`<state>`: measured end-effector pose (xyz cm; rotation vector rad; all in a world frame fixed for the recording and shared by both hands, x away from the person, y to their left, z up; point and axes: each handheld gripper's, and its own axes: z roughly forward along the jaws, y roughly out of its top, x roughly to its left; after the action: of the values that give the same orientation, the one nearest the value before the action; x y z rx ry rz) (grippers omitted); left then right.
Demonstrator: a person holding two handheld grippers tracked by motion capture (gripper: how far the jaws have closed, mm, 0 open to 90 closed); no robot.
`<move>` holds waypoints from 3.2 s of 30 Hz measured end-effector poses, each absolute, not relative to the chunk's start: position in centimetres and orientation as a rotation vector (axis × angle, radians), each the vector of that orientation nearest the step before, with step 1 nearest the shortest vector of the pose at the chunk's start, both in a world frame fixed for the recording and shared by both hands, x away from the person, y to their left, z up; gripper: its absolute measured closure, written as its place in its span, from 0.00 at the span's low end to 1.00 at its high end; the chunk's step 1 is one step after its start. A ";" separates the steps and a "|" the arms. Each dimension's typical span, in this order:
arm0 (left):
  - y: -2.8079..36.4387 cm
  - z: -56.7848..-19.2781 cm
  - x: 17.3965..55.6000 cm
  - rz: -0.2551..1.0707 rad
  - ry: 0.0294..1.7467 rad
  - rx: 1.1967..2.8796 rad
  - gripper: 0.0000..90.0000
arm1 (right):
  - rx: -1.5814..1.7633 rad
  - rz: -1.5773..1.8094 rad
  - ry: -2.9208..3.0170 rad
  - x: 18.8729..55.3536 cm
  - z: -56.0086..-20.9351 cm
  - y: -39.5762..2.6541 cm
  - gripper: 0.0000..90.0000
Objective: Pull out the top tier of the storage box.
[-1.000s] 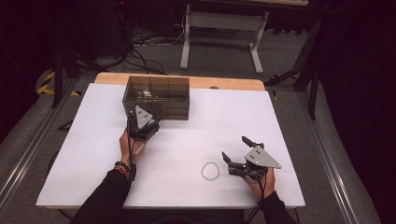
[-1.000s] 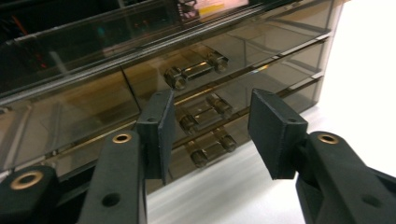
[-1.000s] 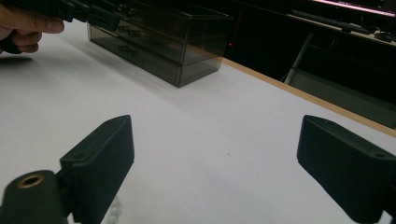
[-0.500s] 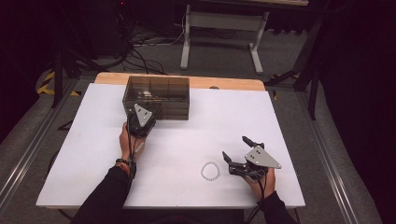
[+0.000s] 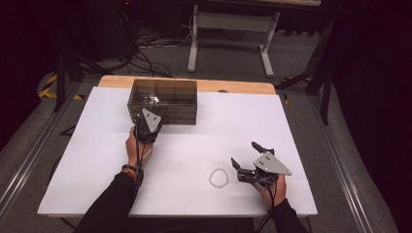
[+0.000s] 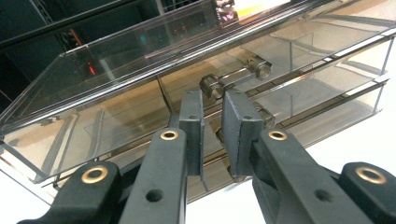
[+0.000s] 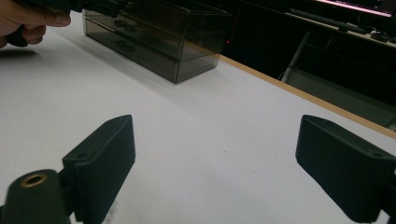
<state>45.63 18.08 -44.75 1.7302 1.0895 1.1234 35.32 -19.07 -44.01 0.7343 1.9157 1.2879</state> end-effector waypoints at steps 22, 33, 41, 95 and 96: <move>18.8 -45.0 45.7 1.111 1.110 1.707 0.95 | 0.744 1.281 1.921 35.4 -44.1 -19.1 0.14; 18.2 -45.0 45.6 1.127 1.069 1.714 0.85 | 0.739 1.278 1.928 35.5 -44.2 -19.1 0.14; 17.9 -45.0 45.6 1.152 1.078 1.715 0.88 | 0.731 1.276 1.930 35.4 -44.2 -19.0 0.14; 17.5 -45.7 45.4 1.419 0.901 1.835 0.89 | 0.727 1.233 1.943 35.5 -44.4 -18.7 0.16; 17.5 -45.7 45.4 1.417 0.901 1.837 0.89 | 0.728 1.230 1.944 35.5 -44.5 -18.7 0.16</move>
<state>45.42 17.54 -45.67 1.8368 0.9006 1.4169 35.52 -18.75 -44.46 0.7277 1.9442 1.2297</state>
